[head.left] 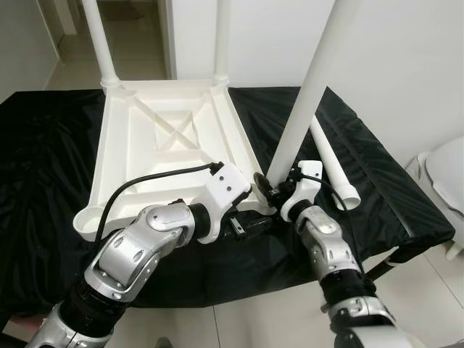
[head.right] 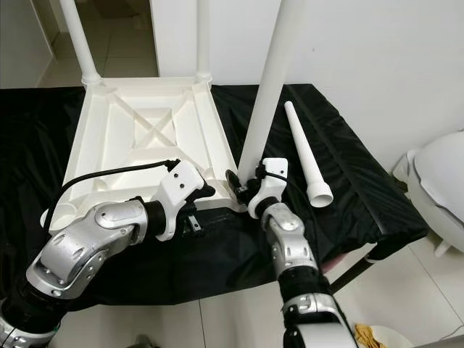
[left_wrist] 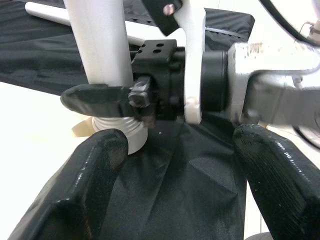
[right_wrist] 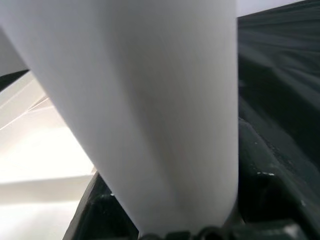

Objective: Building children table

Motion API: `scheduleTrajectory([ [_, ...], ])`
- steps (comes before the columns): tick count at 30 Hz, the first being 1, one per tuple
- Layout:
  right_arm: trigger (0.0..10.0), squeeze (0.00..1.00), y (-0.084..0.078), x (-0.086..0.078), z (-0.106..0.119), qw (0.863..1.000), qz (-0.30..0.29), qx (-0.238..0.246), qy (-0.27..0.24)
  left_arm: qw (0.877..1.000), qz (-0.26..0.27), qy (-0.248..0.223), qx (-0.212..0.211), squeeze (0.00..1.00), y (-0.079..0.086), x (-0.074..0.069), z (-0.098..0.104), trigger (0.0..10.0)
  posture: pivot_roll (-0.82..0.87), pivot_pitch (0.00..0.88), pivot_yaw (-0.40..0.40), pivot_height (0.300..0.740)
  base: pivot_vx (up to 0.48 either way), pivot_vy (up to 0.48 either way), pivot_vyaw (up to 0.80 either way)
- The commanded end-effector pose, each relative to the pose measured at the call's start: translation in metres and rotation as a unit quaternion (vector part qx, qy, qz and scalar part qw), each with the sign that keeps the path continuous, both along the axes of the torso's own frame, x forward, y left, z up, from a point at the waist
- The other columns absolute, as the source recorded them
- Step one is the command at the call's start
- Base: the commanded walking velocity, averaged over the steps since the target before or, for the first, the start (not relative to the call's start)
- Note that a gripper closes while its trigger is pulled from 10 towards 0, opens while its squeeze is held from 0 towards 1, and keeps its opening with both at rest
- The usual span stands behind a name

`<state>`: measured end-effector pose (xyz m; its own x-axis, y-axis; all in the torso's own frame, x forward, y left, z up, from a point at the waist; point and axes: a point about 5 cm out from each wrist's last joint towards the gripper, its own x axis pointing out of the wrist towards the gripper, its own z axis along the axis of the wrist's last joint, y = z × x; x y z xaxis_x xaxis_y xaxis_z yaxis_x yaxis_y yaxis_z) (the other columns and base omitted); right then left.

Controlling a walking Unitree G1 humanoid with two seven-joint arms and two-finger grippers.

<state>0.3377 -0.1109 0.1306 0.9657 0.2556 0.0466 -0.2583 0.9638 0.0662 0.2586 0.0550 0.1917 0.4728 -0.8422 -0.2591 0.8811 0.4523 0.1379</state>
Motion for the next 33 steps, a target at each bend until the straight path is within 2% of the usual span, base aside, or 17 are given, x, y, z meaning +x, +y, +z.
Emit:
scheduleTrajectory([
  [1,0.0,0.0,-0.003,-0.004,-0.012,0.997,-0.061,0.006,0.036,1.0,-0.024,0.005,0.003,0.0,-0.003,-0.004,-0.001,10.0,-0.02,0.008,-0.059,0.74,0.0,0.0,0.0],
  [8,0.0,0.0,0.006,-0.008,-0.011,0.994,-0.1,0.001,0.044,1.0,-0.027,0.004,0.003,0.0,-0.005,-0.004,-0.001,10.0,-0.02,0.0,-0.061,0.74,0.0,0.0,0.0],
  [9,3.4,0.0,0.006,-0.008,-0.009,0.994,-0.1,0.003,0.046,1.0,-0.027,0.003,0.003,0.0,-0.005,-0.003,-0.001,10.0,-0.02,0.0,-0.062,0.74,0.0,0.0,0.0],
  [11,3.4,0.0,0.005,-0.008,-0.008,0.994,-0.1,0.006,0.047,1.0,-0.028,0.003,0.003,0.0,-0.006,-0.003,-0.001,10.0,-0.02,0.0,-0.062,0.74,0.0,0.0,0.0],
  [12,10.0,0.0,0.002,-0.007,-0.007,0.993,-0.103,0.008,0.047,1.0,-0.028,0.002,0.003,0.0,-0.006,-0.003,-0.001,10.0,-0.02,0.0,-0.063,0.74,0.0,0.0,0.0],
  [13,10.0,0.0,0.002,-0.007,-0.007,0.993,-0.103,0.008,0.047,1.0,-0.028,0.002,0.003,0.0,-0.006,-0.003,-0.001,10.0,-0.02,0.0,-0.063,0.74,0.0,0.0,0.0],
  [14,10.0,1.0,-0.002,-0.005,-0.005,0.994,-0.096,0.01,0.043,1.0,-0.028,0.002,0.004,0.0,-0.005,-0.003,-0.001,10.0,-0.02,0.0,-0.062,0.74,0.0,0.0,0.0],
  [20,10.0,1.0,-0.017,0.001,0.004,0.996,-0.085,0.007,0.035,1.0,-0.028,0.001,0.005,0.0,-0.005,-0.003,-0.001,10.0,-0.02,0.0,-0.061,0.74,0.0,0.0,0.0],
  [22,10.0,1.0,-0.026,0.009,0.008,0.999,-0.036,-0.004,0.034,1.0,-0.028,0.0,0.005,0.0,-0.005,-0.002,0.0,10.0,-0.02,0.0,-0.057,0.74,0.0,0.0,0.0],
  [24,10.0,1.0,-0.026,0.009,0.008,0.999,-0.036,-0.004,0.034,1.0,-0.028,0.0,0.005,0.0,-0.005,-0.002,0.0,10.0,-0.02,0.0,-0.057,0.74,0.0,0.0,0.0],
  [25,10.0,1.0,-0.028,0.011,0.008,0.999,0.001,-0.013,0.037,1.0,-0.028,0.0,0.005,0.0,-0.005,-0.002,0.0,10.0,-0.02,0.0,-0.057,0.74,0.0,0.0,0.0],
  [26,10.0,0.0,-0.03,0.013,0.009,0.998,0.049,-0.029,0.037,1.0,-0.028,-0.001,0.005,0.0,-0.005,-0.002,0.0,10.0,-0.02,0.0,-0.055,0.74,0.0,0.0,0.0],
  [29,10.0,0.0,-0.03,0.014,0.01,0.995,0.087,-0.045,0.027,1.0,-0.028,-0.001,0.006,0.0,-0.005,-0.002,0.0,10.0,-0.02,0.0,-0.055,0.74,0.0,0.0,0.0],
  [30,10.0,0.0,-0.03,0.013,0.01,0.99,0.128,-0.061,0.023,1.0,-0.028,-0.001,0.006,0.0,-0.005,-0.002,0.001,10.0,-0.02,0.0,-0.051,0.74,0.0,0.0,0.0],
  [31,10.0,0.0,-0.03,0.013,0.01,0.99,0.128,-0.061,0.023,1.0,-0.028,-0.001,0.006,0.0,-0.005,-0.002,0.001,10.0,-0.02,0.0,-0.051,0.74,0.0,0.0,0.0],
  [32,10.0,0.0,-0.028,0.014,0.011,0.979,0.183,-0.087,0.011,1.0,-0.027,-0.002,0.006,0.0,-0.004,-0.002,0.001,10.0,-0.02,0.0,-0.048,0.74,0.0,0.0,0.0],
  [33,10.0,0.0,-0.028,0.014,0.012,0.975,0.199,-0.095,0.008,1.0,-0.027,-0.002,0.005,0.0,-0.004,-0.001,0.001,10.0,-0.02,0.0,-0.048,0.74,0.0,0.0,0.0],
])
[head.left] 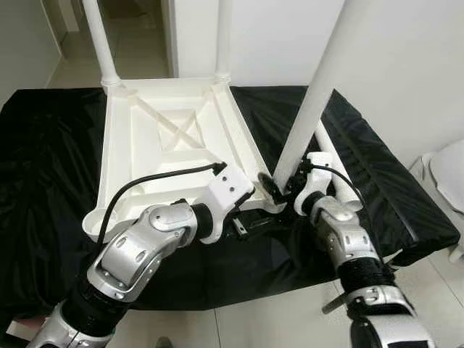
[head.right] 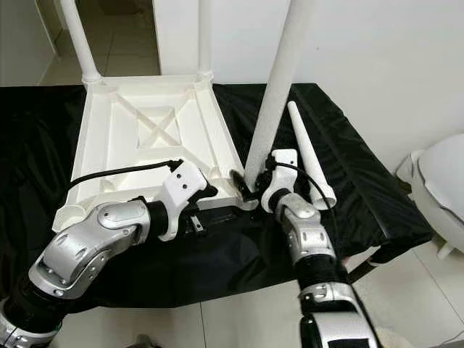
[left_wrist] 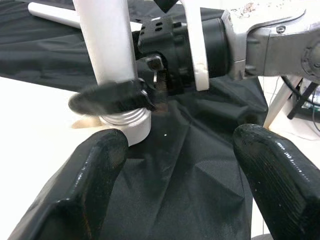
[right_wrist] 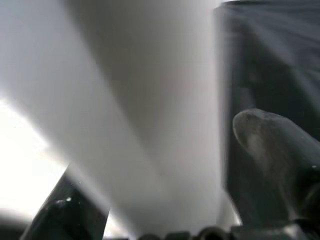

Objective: Building children table

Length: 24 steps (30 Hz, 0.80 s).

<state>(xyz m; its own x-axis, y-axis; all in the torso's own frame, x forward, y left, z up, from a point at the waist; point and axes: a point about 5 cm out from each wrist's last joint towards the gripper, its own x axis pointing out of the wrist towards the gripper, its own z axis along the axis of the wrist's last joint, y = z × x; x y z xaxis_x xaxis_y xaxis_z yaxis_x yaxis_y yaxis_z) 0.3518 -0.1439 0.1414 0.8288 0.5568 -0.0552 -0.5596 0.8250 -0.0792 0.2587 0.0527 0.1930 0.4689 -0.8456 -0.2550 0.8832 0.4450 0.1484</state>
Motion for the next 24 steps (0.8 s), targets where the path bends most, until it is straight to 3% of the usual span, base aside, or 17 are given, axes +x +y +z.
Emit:
scheduleTrajectory([
  [1,10.0,0.0,0.005,0.001,0.003,0.999,0.049,-0.008,-0.01,1.0,-0.021,0.003,0.005,0.0,-0.002,-0.001,0.0,10.0,-0.02,0.0,-0.048,0.74,0.0,0.0,0.0],
  [11,10.0,0.0,-0.003,0.014,0.012,0.996,0.087,-0.028,-0.018,1.0,-0.016,0.0,0.006,0.0,0.001,0.001,0.003,10.0,-0.01,0.002,-0.04,0.74,0.0,0.0,0.0],
  [12,7.7,0.0,-0.005,0.015,0.012,0.995,0.09,-0.032,-0.016,1.0,-0.015,-0.001,0.006,0.0,0.002,0.001,0.003,10.0,0.0,0.002,-0.037,0.74,0.0,0.0,0.0],
  [13,0.0,0.0,-0.008,0.016,0.011,0.994,0.1,-0.041,-0.01,1.0,-0.015,-0.001,0.008,0.0,0.003,0.001,0.003,10.0,0.01,0.0,-0.037,0.74,0.0,0.0,0.0],
  [24,0.0,0.0,-0.014,0.01,0.0,0.991,0.128,-0.038,0.005,1.0,-0.011,-0.001,0.007,0.0,0.004,0.001,0.004,10.0,0.0,0.008,-0.037,0.74,0.0,0.0,0.0],
])
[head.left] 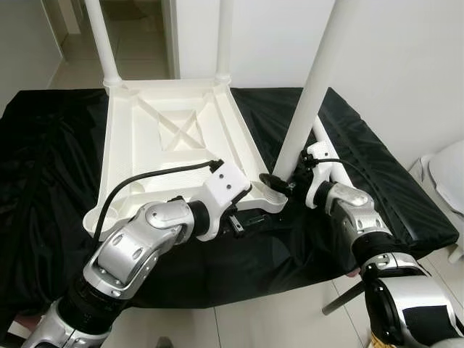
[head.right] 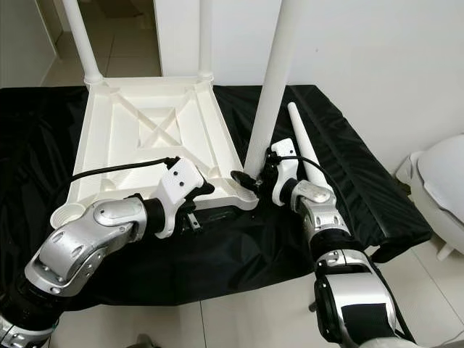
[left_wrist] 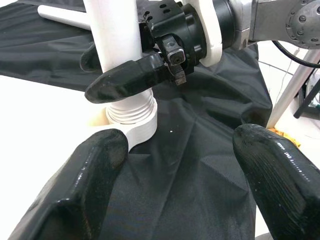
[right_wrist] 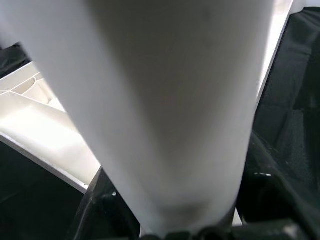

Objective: Building children table

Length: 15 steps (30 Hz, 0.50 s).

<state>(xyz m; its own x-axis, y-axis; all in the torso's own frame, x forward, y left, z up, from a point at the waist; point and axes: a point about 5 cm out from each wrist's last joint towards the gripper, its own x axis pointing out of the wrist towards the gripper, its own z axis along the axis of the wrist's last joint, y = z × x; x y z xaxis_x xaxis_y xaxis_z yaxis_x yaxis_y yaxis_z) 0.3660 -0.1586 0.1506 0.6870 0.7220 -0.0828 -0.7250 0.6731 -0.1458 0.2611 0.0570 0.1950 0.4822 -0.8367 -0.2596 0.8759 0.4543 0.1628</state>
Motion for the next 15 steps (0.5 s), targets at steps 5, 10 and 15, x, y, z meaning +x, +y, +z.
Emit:
scheduleTrajectory([
  [5,0.0,0.0,0.002,-0.007,-0.013,1.0,0.008,0.002,0.018,1.0,-0.019,0.005,0.0,0.0,-0.001,-0.002,0.001,10.0,-0.01,0.01,-0.037,0.74,0.0,0.0,0.0],
  [10,0.0,0.0,0.006,-0.009,-0.015,0.999,-0.03,0.031,0.005,1.0,-0.02,0.005,0.0,0.0,-0.002,-0.002,0.001,10.0,-0.01,0.014,-0.037,0.74,0.0,0.0,0.0],
  [15,0.0,0.0,0.017,-0.015,-0.017,0.994,-0.087,0.067,-0.019,1.0,-0.022,0.006,0.0,0.0,-0.002,-0.001,0.002,10.0,-0.02,0.017,-0.032,0.74,0.0,0.0,0.0],
])
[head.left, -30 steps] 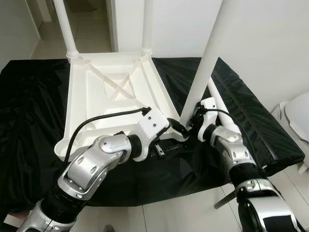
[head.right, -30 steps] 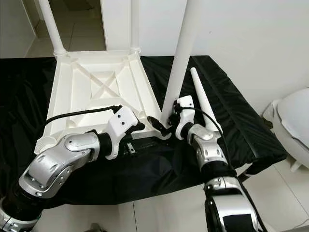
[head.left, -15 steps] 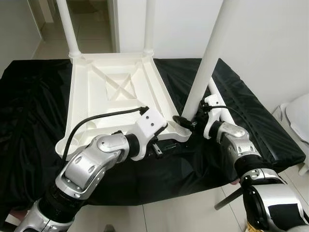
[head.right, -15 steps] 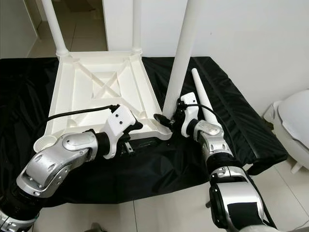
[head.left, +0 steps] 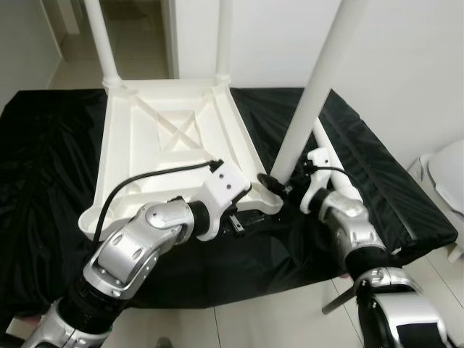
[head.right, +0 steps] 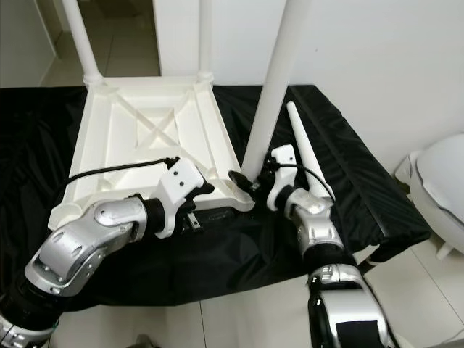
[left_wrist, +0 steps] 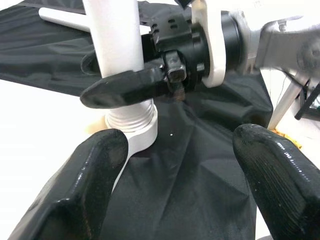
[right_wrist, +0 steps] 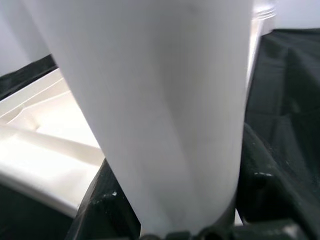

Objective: Building children table

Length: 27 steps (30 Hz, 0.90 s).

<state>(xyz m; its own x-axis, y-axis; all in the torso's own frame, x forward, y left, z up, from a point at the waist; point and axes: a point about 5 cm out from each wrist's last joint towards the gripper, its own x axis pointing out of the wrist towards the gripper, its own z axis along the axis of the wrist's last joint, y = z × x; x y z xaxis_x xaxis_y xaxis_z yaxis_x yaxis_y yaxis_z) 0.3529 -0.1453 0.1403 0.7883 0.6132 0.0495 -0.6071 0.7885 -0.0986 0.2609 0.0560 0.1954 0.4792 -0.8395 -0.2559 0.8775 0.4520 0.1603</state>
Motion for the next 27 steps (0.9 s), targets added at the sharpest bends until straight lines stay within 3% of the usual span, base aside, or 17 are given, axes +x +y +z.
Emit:
scheduleTrajectory([
  [1,0.0,0.0,0.004,-0.002,-0.007,1.0,-0.012,0.006,0.014,1.0,-0.02,0.005,0.003,0.0,-0.001,-0.001,0.001,10.0,-0.02,0.017,-0.032,0.74,0.0,0.0,0.0],
  [6,0.0,0.0,0.022,-0.012,-0.009,0.992,-0.118,0.044,0.021,1.0,-0.023,0.006,0.007,0.0,0.0,0.0,0.0,10.0,-0.02,0.011,-0.033,0.74,0.0,0.0,0.0],
  [11,0.0,0.0,0.03,-0.018,-0.009,0.987,-0.149,0.058,0.02,1.0,-0.025,0.007,0.007,0.0,-0.001,-0.001,0.0,10.0,-0.03,0.009,-0.036,0.74,0.0,0.0,0.0],
  [12,0.0,0.0,0.04,-0.025,-0.009,0.977,-0.204,0.063,0.022,1.0,-0.027,0.007,0.006,0.0,-0.002,-0.001,0.0,10.0,-0.03,0.004,-0.038,0.74,0.0,0.0,0.0],
  [13,0.0,0.0,0.044,-0.027,-0.008,0.973,-0.222,0.064,0.017,1.0,-0.028,0.007,0.006,0.0,-0.003,-0.001,0.0,10.0,-0.03,0.003,-0.039,0.74,0.0,0.0,0.0],
  [21,0.0,0.0,0.061,-0.034,-0.011,0.971,-0.226,0.068,0.034,0.999,-0.032,0.009,0.005,0.0,-0.004,-0.002,-0.001,10.0,-0.03,0.0,-0.039,0.74,0.0,0.0,0.0],
  [22,0.8,0.0,0.06,-0.035,-0.01,0.971,-0.226,0.068,0.038,0.999,-0.034,0.008,0.006,0.0,-0.005,-0.003,-0.002,10.0,-0.03,0.0,-0.041,0.74,0.0,0.0,0.0],
  [23,10.0,0.0,0.058,-0.035,-0.012,0.97,-0.231,0.066,0.045,0.999,-0.034,0.008,0.006,0.0,-0.005,-0.002,-0.002,10.0,-0.03,0.0,-0.044,0.74,0.0,0.0,0.0],
  [25,10.0,0.0,0.057,-0.037,-0.012,0.968,-0.238,0.063,0.051,0.999,-0.033,0.008,0.006,0.0,-0.005,-0.002,-0.001,10.0,-0.03,0.0,-0.045,0.74,0.0,0.0,0.0],
  [26,10.0,1.0,0.056,-0.037,-0.012,0.967,-0.239,0.066,0.056,0.999,-0.033,0.007,0.006,0.0,-0.005,-0.002,-0.001,10.0,-0.03,0.0,-0.045,0.74,0.0,0.0,0.0],
  [27,10.0,1.0,0.053,-0.036,-0.011,0.967,-0.238,0.067,0.056,0.999,-0.032,0.007,0.006,0.0,-0.005,-0.002,-0.001,10.0,-0.03,0.0,-0.047,0.74,0.0,0.0,0.0],
])
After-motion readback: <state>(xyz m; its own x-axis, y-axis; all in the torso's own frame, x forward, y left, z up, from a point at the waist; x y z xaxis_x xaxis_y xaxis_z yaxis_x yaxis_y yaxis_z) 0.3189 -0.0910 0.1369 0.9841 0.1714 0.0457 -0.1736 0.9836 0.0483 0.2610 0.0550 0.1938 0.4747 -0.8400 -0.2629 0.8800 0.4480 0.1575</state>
